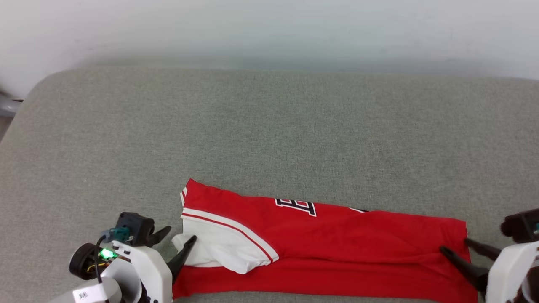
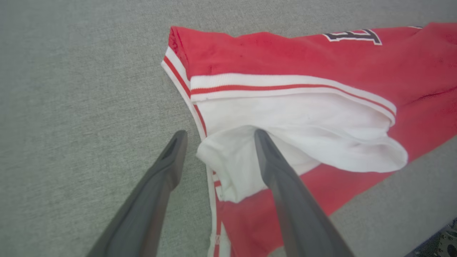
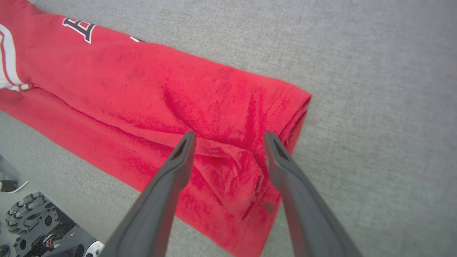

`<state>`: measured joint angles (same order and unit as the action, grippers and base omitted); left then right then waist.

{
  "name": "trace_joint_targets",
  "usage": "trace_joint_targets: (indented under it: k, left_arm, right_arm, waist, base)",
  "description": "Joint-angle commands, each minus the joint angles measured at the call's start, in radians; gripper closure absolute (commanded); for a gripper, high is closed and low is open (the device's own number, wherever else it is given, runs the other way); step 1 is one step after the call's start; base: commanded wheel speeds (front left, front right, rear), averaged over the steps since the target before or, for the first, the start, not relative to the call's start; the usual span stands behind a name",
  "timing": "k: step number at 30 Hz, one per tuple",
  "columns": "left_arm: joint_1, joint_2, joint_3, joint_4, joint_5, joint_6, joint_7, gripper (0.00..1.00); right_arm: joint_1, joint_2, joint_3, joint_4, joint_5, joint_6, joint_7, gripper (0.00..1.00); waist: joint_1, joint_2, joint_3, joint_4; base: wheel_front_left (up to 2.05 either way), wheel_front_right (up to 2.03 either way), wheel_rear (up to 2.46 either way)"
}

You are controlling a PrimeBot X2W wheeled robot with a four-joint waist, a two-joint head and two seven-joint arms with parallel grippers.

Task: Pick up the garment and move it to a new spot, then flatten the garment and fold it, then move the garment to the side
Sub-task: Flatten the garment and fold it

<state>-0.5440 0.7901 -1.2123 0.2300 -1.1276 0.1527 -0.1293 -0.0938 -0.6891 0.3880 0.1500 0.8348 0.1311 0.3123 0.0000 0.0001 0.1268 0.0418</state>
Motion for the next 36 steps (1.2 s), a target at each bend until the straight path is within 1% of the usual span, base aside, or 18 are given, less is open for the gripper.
trace_joint_targets:
  k: [1,5,8,10,13,16,18,20,24,27,31,33,34,35,36]
  left_arm:
    - [0.018,0.008,0.010,-0.007,0.010,0.019,-0.025,0.00]
    - [0.035,0.023,0.051,-0.047,0.043,0.106,-0.101,0.00]
    - [0.057,0.022,0.103,-0.084,0.070,0.171,-0.128,0.00]
    - [0.073,0.015,0.147,-0.107,0.098,0.213,-0.135,0.00]
    - [0.105,-0.010,0.245,-0.154,0.180,0.272,-0.137,0.00]
    - [0.167,-0.036,0.344,-0.188,0.272,0.310,-0.137,0.00]
    - [0.206,-0.065,0.411,-0.208,0.328,0.326,-0.138,0.00]
    - [0.252,-0.096,0.473,-0.222,0.385,0.332,-0.138,0.00]
    - [0.322,-0.168,0.594,-0.241,0.487,0.327,-0.138,0.00]
    - [0.379,-0.223,0.673,-0.247,0.563,0.315,-0.138,0.00]
    - [0.441,-0.294,0.779,-0.257,0.662,0.314,-0.137,0.00]
    - [0.478,-0.329,0.824,-0.266,0.710,0.306,-0.137,0.00]
    - [0.478,-0.329,0.824,-0.266,0.710,0.306,-0.137,0.00]
    - [0.506,-0.364,0.863,-0.280,0.751,0.296,-0.137,0.00]
    - [0.506,-0.364,0.863,-0.280,0.751,0.296,-0.137,0.00]
  right_arm:
    - [0.016,-0.014,-0.016,-0.019,0.012,-0.001,-0.004,0.00]
    - [0.041,-0.051,-0.086,-0.082,0.055,-0.001,0.015,0.00]
    - [0.051,-0.076,-0.137,-0.098,0.077,-0.001,0.042,0.00]
    - [0.056,-0.083,-0.159,-0.092,0.101,-0.001,0.081,0.00]
    - [0.055,-0.102,-0.181,-0.079,0.131,-0.001,0.154,0.00]
    - [0.050,-0.110,-0.189,-0.062,0.152,-0.001,0.221,0.00]
    - [0.044,-0.108,-0.191,-0.044,0.162,-0.001,0.259,0.00]
    - [0.040,-0.100,-0.191,-0.025,0.168,-0.001,0.288,0.00]
    - [0.035,-0.073,-0.186,0.013,0.166,-0.001,0.321,0.00]
    - [0.027,-0.052,-0.175,0.035,0.159,-0.001,0.325,0.00]
    - [0.020,-0.024,-0.157,0.067,0.162,-0.001,0.316,0.00]
    - [0.019,-0.006,-0.140,0.080,0.168,-0.001,0.315,0.00]
    - [0.019,-0.006,-0.140,0.080,0.168,-0.001,0.315,0.00]
    - [0.020,0.009,-0.120,0.092,0.171,-0.001,0.314,0.00]
    - [0.020,0.009,-0.120,0.092,0.171,-0.001,0.314,0.00]
  waist:
    - [0.0000,-0.0001,-0.015,0.003]
    - [0.0000,-0.0001,-0.029,0.011]
    - [0.0000,-0.0001,-0.030,0.021]
    - [0.0000,-0.0001,-0.028,0.029]
    - [0.0000,-0.0001,-0.021,0.041]
    - [0.0000,-0.0001,-0.013,0.053]
    - [0.0000,-0.0001,-0.006,0.062]
    - [0.0000,-0.0001,0.002,0.072]
    - [0.0000,-0.0001,0.019,0.093]
    - [0.0000,-0.0001,0.032,0.108]
    - [0.0000,-0.0001,0.044,0.123]
    - [0.0000,-0.0001,0.050,0.129]
    - [0.0000,-0.0001,0.050,0.129]
    - [0.0000,-0.0001,0.054,0.134]
    - [0.0000,-0.0001,0.054,0.134]
  base:
    - [0.00,0.00,0.00]
    - [0.00,0.00,0.00]
    - [0.00,0.00,0.00]
    - [0.00,0.00,0.00]
    - [0.00,0.00,0.00]
    - [0.00,0.00,0.00]
    - [0.00,0.00,0.00]
    - [0.00,0.00,0.00]
    - [0.00,0.00,0.00]
    - [0.00,0.00,0.00]
    - [0.00,0.00,0.00]
    - [0.00,0.00,0.00]
    - [0.00,0.00,0.00]
    - [0.00,0.00,0.00]
    - [0.00,0.00,0.00]
